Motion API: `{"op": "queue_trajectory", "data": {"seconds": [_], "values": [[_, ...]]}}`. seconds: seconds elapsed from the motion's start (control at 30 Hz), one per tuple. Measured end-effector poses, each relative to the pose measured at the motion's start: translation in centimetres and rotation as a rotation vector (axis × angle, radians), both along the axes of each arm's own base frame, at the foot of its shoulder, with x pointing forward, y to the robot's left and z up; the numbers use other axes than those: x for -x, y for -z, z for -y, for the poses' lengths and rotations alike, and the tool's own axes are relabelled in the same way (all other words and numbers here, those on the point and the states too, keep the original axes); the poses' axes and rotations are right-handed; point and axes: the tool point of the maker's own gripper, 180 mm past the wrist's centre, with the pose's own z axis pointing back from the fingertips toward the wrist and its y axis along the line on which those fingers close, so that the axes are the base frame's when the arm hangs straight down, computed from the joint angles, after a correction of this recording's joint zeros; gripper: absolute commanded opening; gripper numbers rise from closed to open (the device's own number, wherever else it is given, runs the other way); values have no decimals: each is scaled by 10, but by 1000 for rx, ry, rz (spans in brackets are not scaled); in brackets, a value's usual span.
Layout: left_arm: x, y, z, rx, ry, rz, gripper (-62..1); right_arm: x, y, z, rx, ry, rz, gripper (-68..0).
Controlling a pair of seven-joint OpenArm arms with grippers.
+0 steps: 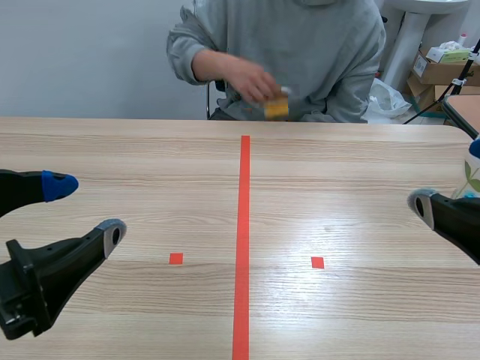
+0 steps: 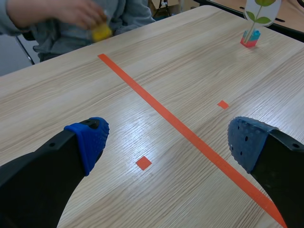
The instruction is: Do the leaf sorting experiment
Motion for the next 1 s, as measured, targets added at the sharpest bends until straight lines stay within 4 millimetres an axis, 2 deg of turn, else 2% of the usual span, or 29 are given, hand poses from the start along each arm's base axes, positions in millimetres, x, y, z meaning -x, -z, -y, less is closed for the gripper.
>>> {"op": "queue_trajectory", "data": {"seconds": [0.13, 0.27, 0.37, 0.6, 1.0], "values": [[0, -3, 0, 10, 0, 11, -71, 9, 14, -8, -6, -20, -54, -8], [-1, -4, 0, 15, 0, 17, -71, 26, 37, -30, -12, -83, -140, -8], [-1, -6, 1, 22, -1, 25, -71, 33, 44, -44, -26, -121, -165, -8], [-2, -10, 0, 64, -13, 21, -71, 39, 53, -56, 10, -168, -161, -8], [-2, -11, 0, 71, -16, 19, -71, 37, 49, -58, -4, -171, -139, -8]]}}
